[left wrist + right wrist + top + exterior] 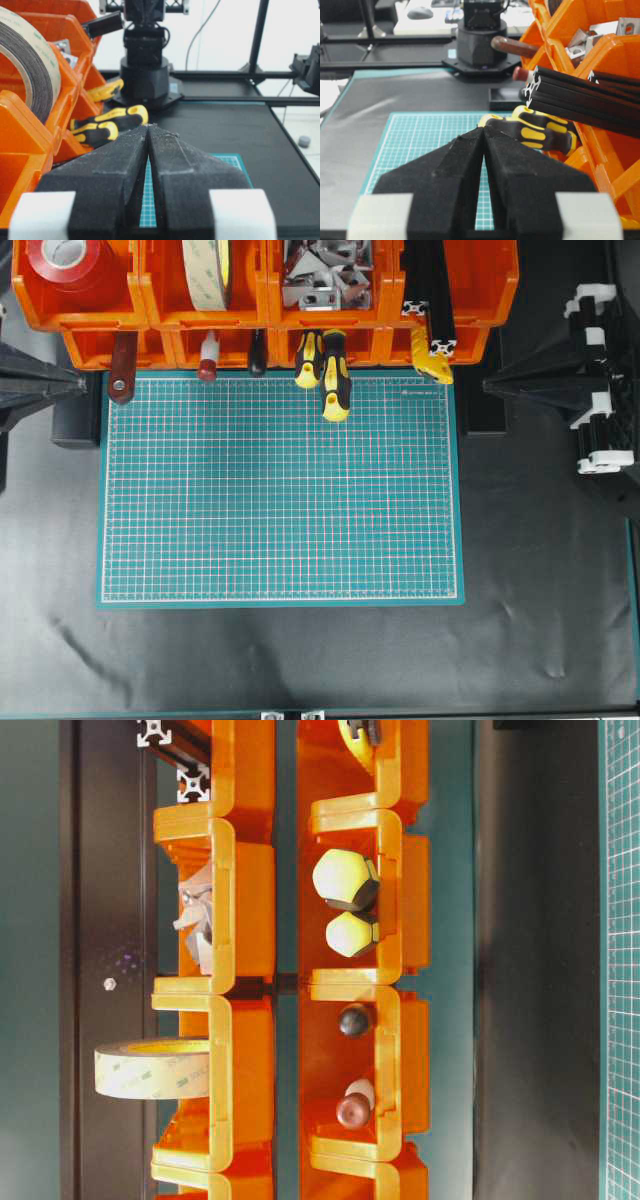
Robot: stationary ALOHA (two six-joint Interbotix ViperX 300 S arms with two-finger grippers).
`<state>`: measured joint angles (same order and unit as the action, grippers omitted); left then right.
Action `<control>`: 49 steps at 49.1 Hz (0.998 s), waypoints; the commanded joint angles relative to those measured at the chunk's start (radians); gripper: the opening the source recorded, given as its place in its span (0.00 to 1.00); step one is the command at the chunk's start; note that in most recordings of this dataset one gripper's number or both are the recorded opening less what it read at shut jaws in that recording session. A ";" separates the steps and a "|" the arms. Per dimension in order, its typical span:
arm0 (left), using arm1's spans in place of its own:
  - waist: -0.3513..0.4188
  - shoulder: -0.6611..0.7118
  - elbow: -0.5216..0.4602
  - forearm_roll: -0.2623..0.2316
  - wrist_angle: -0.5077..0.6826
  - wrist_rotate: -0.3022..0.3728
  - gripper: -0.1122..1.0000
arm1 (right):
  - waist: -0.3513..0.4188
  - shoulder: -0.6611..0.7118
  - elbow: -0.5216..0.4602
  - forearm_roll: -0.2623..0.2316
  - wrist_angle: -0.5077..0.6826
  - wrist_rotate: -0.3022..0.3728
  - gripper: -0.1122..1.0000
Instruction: Pick frame from container rack with right arm.
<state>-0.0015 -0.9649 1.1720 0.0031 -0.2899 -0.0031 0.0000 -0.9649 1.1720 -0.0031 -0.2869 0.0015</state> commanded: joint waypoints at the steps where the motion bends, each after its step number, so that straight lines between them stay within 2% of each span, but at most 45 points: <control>1: 0.002 0.037 -0.017 0.028 0.011 -0.026 0.15 | -0.021 0.017 -0.008 0.008 -0.006 0.011 0.12; 4: 0.005 0.041 -0.031 0.029 0.023 -0.035 0.13 | -0.026 0.025 -0.011 0.018 0.020 0.020 0.15; 6: 0.006 0.043 -0.041 0.029 0.031 -0.041 0.10 | -0.026 0.031 -0.017 0.025 0.054 0.034 0.10; 16: 0.006 0.041 -0.104 0.028 0.107 -0.044 0.10 | -0.025 0.041 -0.137 0.025 0.299 0.115 0.09; 30: 0.006 0.052 -0.164 0.029 0.259 -0.046 0.10 | -0.011 0.086 -0.387 -0.002 0.765 0.114 0.09; 37: 0.006 0.055 -0.164 0.029 0.276 -0.046 0.10 | 0.032 0.150 -0.528 -0.060 0.976 0.114 0.09; 49: 0.008 0.052 -0.164 0.029 0.276 -0.046 0.10 | 0.156 0.267 -0.695 -0.265 1.189 0.120 0.09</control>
<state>0.0031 -0.9173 1.0370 0.0291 -0.0077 -0.0445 0.1120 -0.7378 0.5522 -0.1933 0.8422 0.1166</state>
